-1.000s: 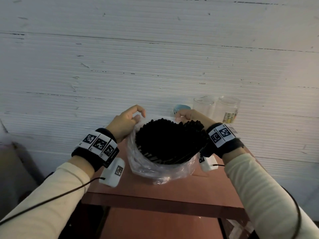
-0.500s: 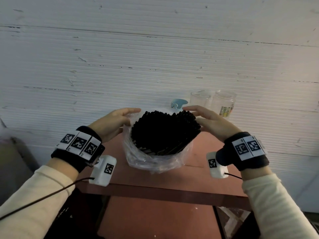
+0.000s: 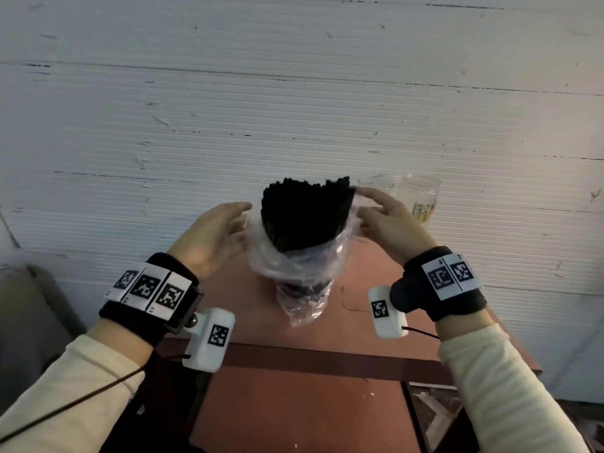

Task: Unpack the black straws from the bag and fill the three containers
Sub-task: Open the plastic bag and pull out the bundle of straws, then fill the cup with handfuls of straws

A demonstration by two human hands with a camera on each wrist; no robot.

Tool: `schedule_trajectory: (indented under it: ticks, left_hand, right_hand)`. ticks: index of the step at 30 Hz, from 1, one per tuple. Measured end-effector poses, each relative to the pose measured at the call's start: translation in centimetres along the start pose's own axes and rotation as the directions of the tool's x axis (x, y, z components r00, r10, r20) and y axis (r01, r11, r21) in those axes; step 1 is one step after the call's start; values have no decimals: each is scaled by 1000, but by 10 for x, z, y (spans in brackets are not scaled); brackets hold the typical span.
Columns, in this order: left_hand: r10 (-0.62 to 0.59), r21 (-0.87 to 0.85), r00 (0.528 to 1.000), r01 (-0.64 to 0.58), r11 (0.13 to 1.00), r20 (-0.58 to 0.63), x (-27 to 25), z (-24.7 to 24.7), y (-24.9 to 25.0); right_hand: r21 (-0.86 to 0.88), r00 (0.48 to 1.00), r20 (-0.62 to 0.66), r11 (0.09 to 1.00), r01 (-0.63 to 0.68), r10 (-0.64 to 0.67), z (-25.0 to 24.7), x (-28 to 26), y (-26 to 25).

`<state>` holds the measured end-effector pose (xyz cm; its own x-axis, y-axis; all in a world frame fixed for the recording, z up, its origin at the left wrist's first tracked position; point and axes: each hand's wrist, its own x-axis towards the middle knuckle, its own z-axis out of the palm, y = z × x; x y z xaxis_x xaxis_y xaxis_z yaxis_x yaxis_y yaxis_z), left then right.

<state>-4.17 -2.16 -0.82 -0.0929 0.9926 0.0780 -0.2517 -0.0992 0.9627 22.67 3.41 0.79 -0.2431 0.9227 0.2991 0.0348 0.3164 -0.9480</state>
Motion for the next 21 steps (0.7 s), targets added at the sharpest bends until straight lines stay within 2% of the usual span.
schedule_trajectory:
  ticks: [2,3,5,7,8,12,13,15,17,19,21]
  left_hand:
    - [27,-151,997,-17,988,69,3,-1,2]
    - [25,-149,995,-11,989,95,3,1,0]
    - [1,-20,989,2,1000,149,4,7,-9]
    - [-15,131,985,-8,991,172,2,12,-23]
    - [-16,168,985,-14,986,171,1,14,-28]
    - [-21,167,994,2,986,108,0,24,-30]
    - [-24,167,995,9,986,93,0,25,-29]
    - [-32,177,994,14,984,100,0,26,-29]
    - [-39,183,993,18,983,113,-2,27,-30]
    - [-32,176,996,18,984,81,-4,33,-29]
    - [-21,141,999,15,990,38,-4,40,-29]
  right_hand:
    - [117,998,-56,993,-15,22,2,3,-8]
    - [118,998,-53,993,-22,28,5,2,-9]
    - [-64,999,-15,997,-50,49,10,2,-2]
    - [-282,995,21,955,-86,96,13,-1,10]
    - [-333,992,29,937,-109,126,13,-2,15]
    - [-529,986,-2,836,-143,167,2,-2,11]
    - [-544,991,-22,830,-123,132,0,-1,6]
    - [-484,997,-74,874,-39,4,-2,-4,-8]
    - [-386,982,-90,915,117,-164,2,-11,-27]
    - [-385,956,9,882,273,-292,11,-15,-43]
    - [-503,939,178,793,343,-293,24,-11,-50]
